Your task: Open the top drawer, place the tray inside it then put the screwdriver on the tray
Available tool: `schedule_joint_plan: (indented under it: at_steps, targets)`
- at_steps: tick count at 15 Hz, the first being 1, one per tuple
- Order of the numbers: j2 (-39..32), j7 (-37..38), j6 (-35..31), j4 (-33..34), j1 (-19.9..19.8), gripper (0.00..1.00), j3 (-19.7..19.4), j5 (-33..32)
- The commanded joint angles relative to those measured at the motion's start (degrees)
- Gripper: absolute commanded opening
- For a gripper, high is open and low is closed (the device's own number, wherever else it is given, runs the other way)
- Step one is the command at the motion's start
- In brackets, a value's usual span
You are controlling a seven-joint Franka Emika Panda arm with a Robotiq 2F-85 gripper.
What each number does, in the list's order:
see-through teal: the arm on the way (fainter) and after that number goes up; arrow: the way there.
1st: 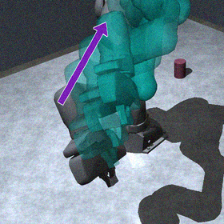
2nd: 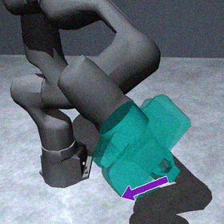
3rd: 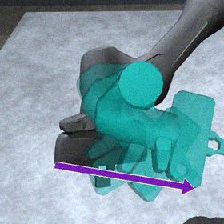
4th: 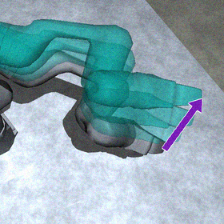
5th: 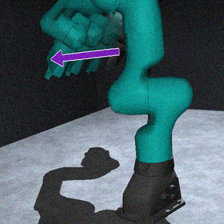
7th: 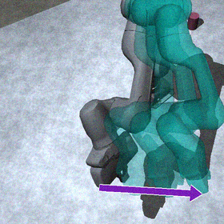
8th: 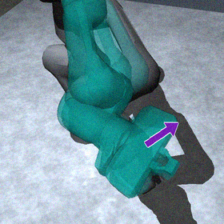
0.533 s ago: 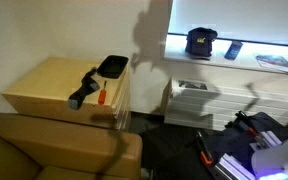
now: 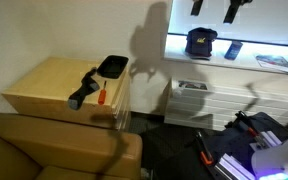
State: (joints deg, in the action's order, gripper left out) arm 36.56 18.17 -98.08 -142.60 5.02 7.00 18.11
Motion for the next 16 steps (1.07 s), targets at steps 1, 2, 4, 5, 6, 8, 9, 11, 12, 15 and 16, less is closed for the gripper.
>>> schedule_joint_plan:
  at_steps: [1, 2, 4, 5, 6, 8, 9, 11, 12, 15, 16]
  targets:
    - [-8.36, 3.25, -14.56, -6.09, -0.28, 1.00, 3.73, 5.78]
    - [-10.81, 4.36, -19.75, -7.10, -0.19, 1.00, 4.69, 6.25]
    - [-19.27, 6.15, -28.92, -7.23, 0.66, 1.00, 6.34, 6.86]
    - [-23.20, 7.20, -31.63, -6.44, 1.08, 1.00, 6.99, 6.16]
    - [-15.86, 6.04, -26.87, -7.78, 1.43, 1.00, 4.98, 5.08]
    - [-19.44, 6.24, -28.39, -7.40, 1.93, 1.00, 5.07, 4.94]
    - [-19.03, 6.23, -28.24, -7.29, 1.92, 1.00, 4.98, 4.95]
    - [-18.40, 7.86, -27.33, -7.59, 0.88, 1.00, 5.40, 1.94]
    - [-20.47, 7.78, -28.44, -7.70, 0.85, 1.00, 5.61, 1.28]
    - [-30.44, 5.86, -41.94, -8.52, 2.13, 1.00, 6.13, 2.08]
    - [-33.86, 5.89, -45.88, -7.89, 2.67, 1.00, 6.13, 2.70]
